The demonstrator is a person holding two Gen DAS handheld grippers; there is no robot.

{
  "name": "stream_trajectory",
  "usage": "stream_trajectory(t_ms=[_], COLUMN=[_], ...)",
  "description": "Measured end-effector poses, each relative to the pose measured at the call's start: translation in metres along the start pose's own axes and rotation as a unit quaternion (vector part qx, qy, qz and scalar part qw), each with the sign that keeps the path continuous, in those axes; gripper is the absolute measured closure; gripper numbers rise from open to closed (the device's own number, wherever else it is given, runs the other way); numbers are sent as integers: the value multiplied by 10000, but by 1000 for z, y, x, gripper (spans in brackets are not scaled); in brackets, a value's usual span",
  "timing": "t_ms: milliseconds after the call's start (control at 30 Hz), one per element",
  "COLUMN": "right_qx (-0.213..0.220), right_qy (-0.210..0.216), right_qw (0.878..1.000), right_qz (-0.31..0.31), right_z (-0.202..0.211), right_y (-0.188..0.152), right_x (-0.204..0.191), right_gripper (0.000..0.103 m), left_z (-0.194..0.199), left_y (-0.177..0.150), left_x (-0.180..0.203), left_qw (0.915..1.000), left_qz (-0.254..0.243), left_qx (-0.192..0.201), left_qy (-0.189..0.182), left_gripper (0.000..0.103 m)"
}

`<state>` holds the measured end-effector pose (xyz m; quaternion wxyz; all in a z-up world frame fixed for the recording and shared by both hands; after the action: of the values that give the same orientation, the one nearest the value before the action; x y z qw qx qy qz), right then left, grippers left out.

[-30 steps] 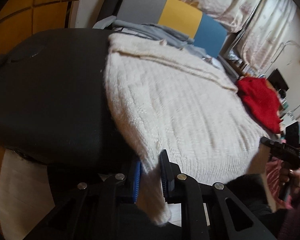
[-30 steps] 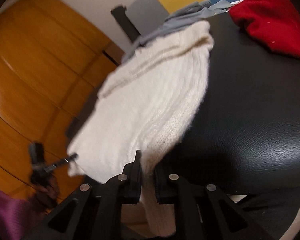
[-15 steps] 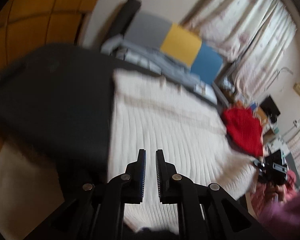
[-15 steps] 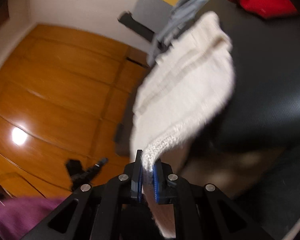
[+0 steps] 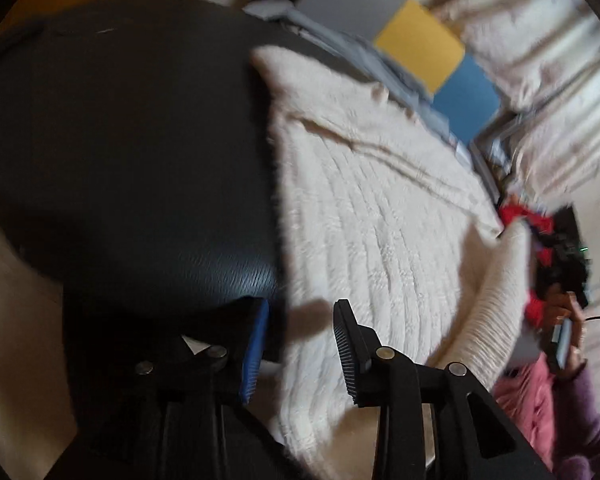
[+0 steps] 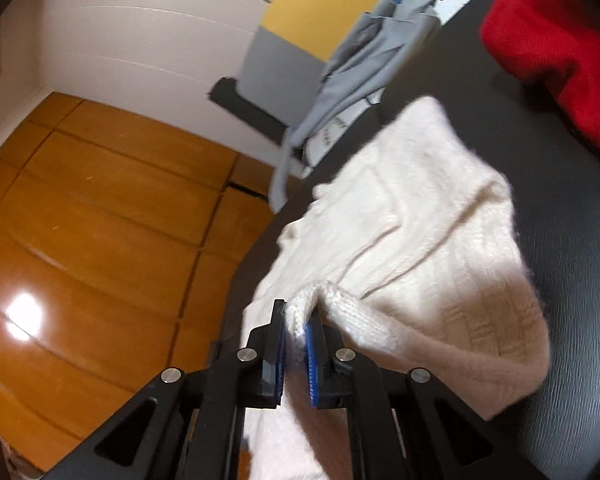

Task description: Fold clothes

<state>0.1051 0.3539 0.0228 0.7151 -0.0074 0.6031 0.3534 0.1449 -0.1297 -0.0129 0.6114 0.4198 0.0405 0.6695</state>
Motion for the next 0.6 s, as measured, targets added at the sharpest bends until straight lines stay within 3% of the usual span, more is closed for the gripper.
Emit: stream_trajectory(t_ms=[33, 100, 167, 267, 433, 600], right_qx=[-10, -7, 70, 363, 717, 651], right_qy=[-95, -199, -264, -174, -283, -748], right_qw=[10000, 9998, 9996, 9982, 9961, 9949], right_qz=[-8, 3, -119, -454, -418, -180], right_z=[-7, -11, -13, -17, -28, -43], right_y=[1, 3, 3, 14, 42, 57], right_x=[4, 12, 18, 23, 19, 27], right_gripper=[96, 96, 96, 96, 100, 100], left_z=[3, 8, 10, -3, -28, -51], left_y=[-5, -12, -17, -35, -68, -78], left_x=[-1, -3, -5, -2, 5, 24], left_qw=[9999, 9995, 9985, 9927, 9725, 9640], left_qz=[32, 121, 323, 516, 846, 1061], left_qx=[-97, -272, -436, -1033, -2050, -2246], left_qy=[69, 82, -119, -342, -710, -950], left_gripper=[34, 23, 21, 19, 18, 16])
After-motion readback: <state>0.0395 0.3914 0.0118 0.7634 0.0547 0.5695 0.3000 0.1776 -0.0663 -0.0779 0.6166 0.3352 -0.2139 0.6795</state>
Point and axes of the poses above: each gripper's, at about its wrist camera, not at the fingertips, and z roughly against the way its jaws point, x to its right, y to its top, the point moved 3 cm from there along -z, roughly the way its jaws point, and after that the axes turned 13 degrees about x, right-handed, at the moved point
